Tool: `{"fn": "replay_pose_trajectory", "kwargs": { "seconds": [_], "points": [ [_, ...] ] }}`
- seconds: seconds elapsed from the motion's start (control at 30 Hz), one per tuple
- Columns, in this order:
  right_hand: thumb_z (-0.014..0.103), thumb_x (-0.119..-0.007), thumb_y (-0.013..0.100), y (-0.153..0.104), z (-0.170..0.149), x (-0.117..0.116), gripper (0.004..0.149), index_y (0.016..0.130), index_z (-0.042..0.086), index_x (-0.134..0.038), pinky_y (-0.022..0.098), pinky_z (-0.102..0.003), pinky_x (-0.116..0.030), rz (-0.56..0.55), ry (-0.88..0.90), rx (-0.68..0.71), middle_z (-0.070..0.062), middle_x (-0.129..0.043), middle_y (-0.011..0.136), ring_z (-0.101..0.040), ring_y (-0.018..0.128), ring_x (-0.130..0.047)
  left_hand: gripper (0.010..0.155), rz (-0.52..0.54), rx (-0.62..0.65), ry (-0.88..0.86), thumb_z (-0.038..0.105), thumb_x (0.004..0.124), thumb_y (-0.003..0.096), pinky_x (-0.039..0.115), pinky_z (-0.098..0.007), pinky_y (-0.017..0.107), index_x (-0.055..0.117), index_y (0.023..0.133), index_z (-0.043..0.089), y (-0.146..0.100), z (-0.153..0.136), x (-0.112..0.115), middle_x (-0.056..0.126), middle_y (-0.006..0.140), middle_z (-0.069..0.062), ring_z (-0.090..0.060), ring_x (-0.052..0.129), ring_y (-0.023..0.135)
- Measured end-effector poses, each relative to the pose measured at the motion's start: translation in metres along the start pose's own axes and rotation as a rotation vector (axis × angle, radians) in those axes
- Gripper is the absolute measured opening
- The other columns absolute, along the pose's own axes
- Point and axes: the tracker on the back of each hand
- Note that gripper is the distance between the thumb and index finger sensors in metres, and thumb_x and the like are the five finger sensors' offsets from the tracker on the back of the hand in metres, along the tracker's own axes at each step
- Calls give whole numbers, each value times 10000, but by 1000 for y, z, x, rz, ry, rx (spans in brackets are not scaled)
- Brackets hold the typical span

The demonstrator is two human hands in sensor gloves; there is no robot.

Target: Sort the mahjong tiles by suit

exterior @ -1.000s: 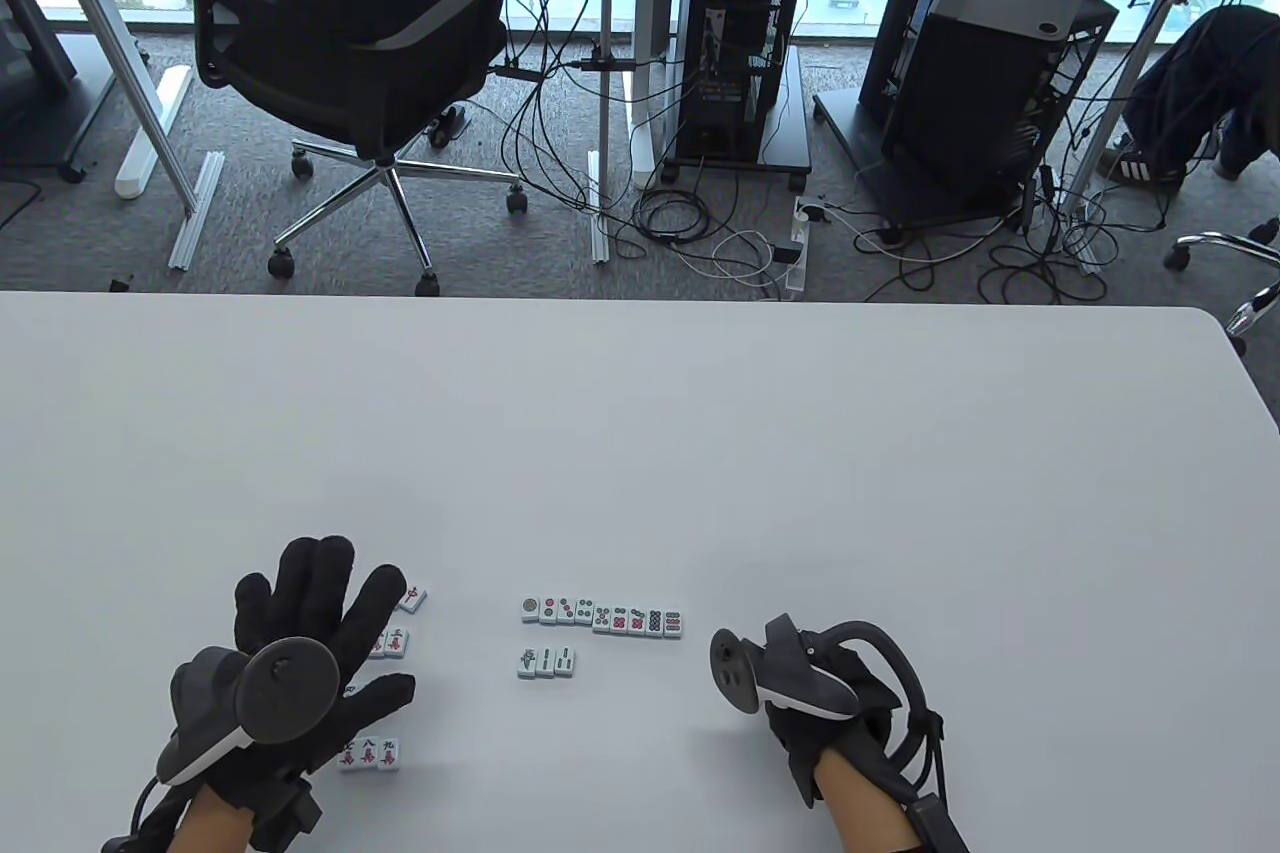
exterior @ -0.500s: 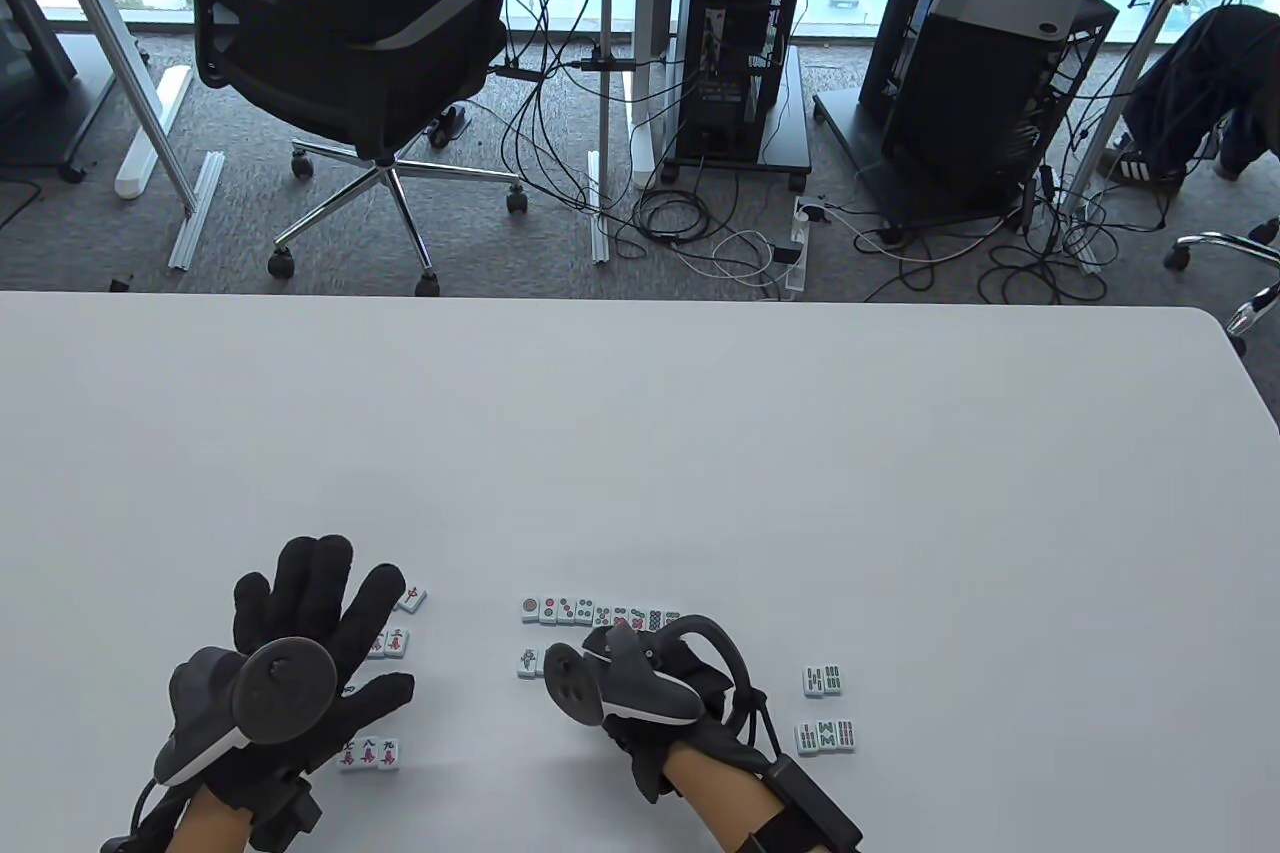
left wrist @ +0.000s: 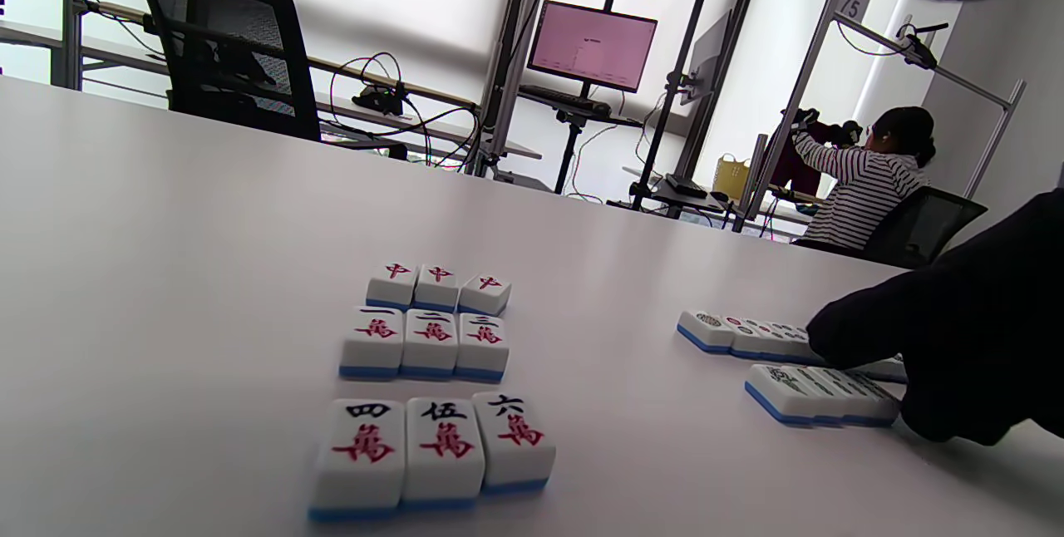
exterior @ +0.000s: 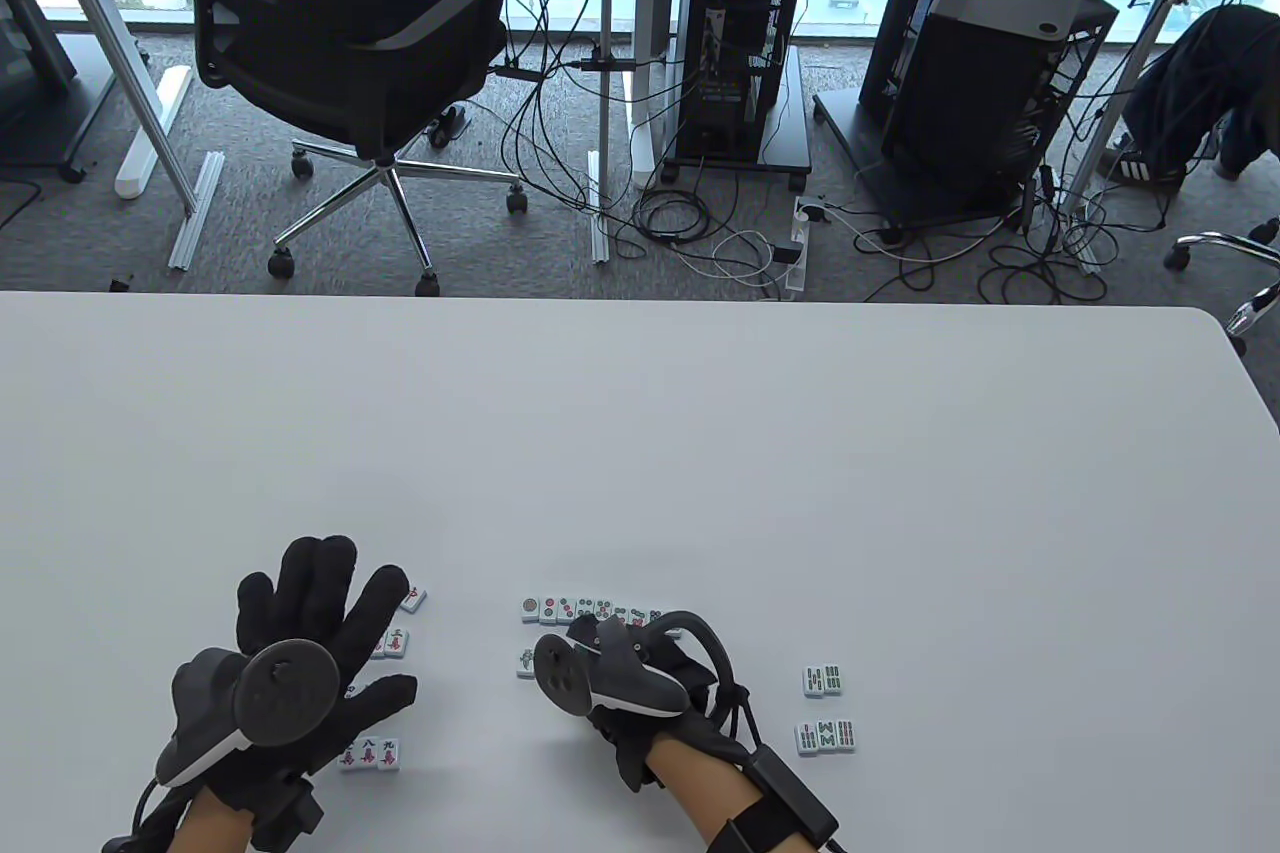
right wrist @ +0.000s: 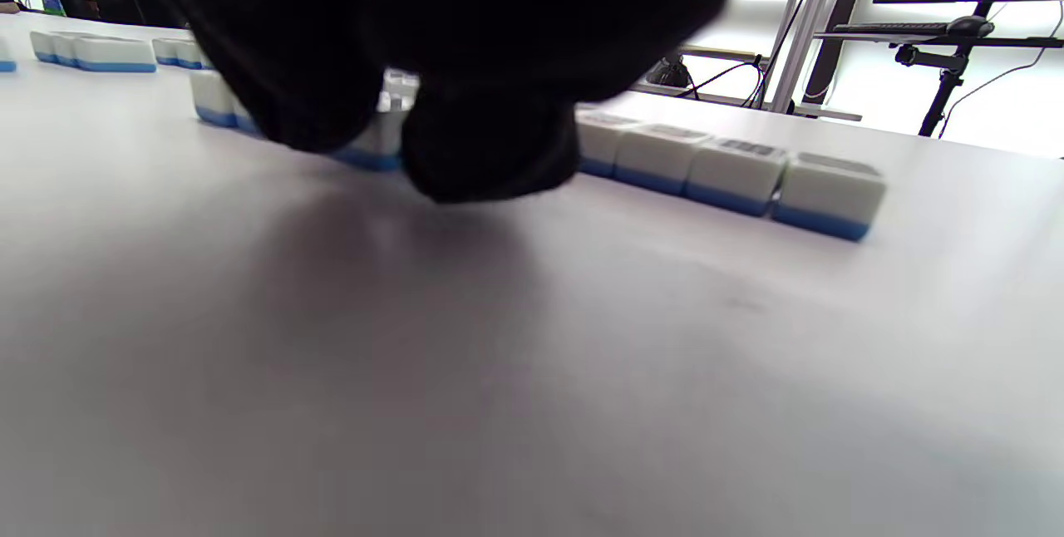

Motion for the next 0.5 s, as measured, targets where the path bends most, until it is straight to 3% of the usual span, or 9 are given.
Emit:
{"fn": "replay_pose_trajectory", "kwargs": {
  "seconds": [0.13, 0.3, 0.5],
  "points": [
    [389, -826, 437, -13, -15, 15, 610, 947, 76, -707, 93, -261, -808, -29, 18, -3, -54, -962, 501, -126, 159, -895, 872, 0, -2, -2, 730, 656, 364, 39, -652, 753, 273, 1087, 429, 0, 0, 0, -60, 1127, 83, -240, -80, 1106],
    [385, -825, 441, -33, -59, 30, 611, 959, 87, -701, 114, -271, -815, -5, -1, -97, -61, -961, 532, -139, 180, -906, 873, -4, -2, 2, 730, 656, 364, 39, -652, 752, 273, 1088, 427, 0, 0, 0, -60, 1127, 81, -242, -79, 1106],
    [367, -829, 448, -59, -124, 22, 605, 983, 122, -687, 155, -285, -827, 102, -53, -260, -69, -954, 584, -155, 229, -916, 872, -6, -1, 6, 729, 656, 365, 39, -652, 752, 273, 1088, 427, 0, 1, 0, -59, 1127, 81, -242, -80, 1106]
  ]
}}
Point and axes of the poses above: the tracker on the back of each hand, its own z axis roughly to the thumb side, its own y axis roughly from the wrist to the fingertips, x = y × z
